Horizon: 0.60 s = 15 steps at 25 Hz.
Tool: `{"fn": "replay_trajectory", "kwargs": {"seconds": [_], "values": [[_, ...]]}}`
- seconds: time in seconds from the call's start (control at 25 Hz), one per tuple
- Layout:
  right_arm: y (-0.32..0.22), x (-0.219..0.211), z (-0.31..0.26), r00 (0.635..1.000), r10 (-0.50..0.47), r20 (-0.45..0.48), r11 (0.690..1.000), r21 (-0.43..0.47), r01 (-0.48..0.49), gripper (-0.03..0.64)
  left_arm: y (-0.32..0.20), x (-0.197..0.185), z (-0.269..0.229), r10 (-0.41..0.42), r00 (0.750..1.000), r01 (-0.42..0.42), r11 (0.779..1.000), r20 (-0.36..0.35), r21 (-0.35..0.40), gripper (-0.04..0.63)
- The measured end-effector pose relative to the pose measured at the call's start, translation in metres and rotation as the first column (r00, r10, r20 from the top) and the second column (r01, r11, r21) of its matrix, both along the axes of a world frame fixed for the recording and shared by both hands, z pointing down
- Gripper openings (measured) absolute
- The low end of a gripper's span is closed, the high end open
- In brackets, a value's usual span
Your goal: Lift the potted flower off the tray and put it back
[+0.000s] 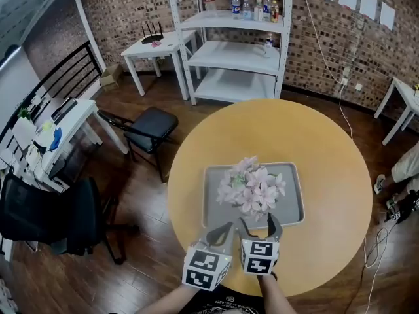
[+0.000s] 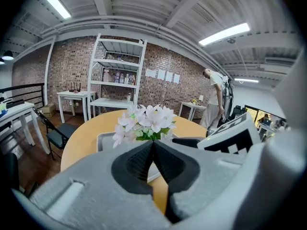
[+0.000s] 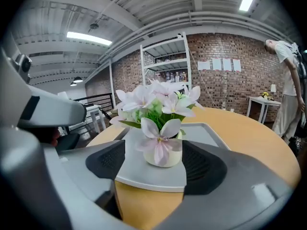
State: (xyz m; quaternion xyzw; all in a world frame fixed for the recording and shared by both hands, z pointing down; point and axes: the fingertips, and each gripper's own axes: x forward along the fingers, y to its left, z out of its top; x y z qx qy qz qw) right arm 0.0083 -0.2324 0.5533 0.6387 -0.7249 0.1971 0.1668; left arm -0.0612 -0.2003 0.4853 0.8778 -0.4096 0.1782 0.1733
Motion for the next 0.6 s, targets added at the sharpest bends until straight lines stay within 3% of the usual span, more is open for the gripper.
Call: {"fn": "replay_trajectory", "kwargs": {"seconds": [0.12,0.6], "values": [[-0.011,0.003,0.009,1.0,0.022,0.01,1.0,-0.009,-0.022,0.414,-0.01,0.001,0.001,0.016,1.0,-0.016,1.0,0.009,0.005,0.003],[-0.054,0.006,0.042,0.999,0.043,-0.001,0.998,-0.056,-0.043,0.508,-0.036,-0.001,0.015,0.038,0.999,-0.038,0.999,0.026,-0.006,0.003]]}}
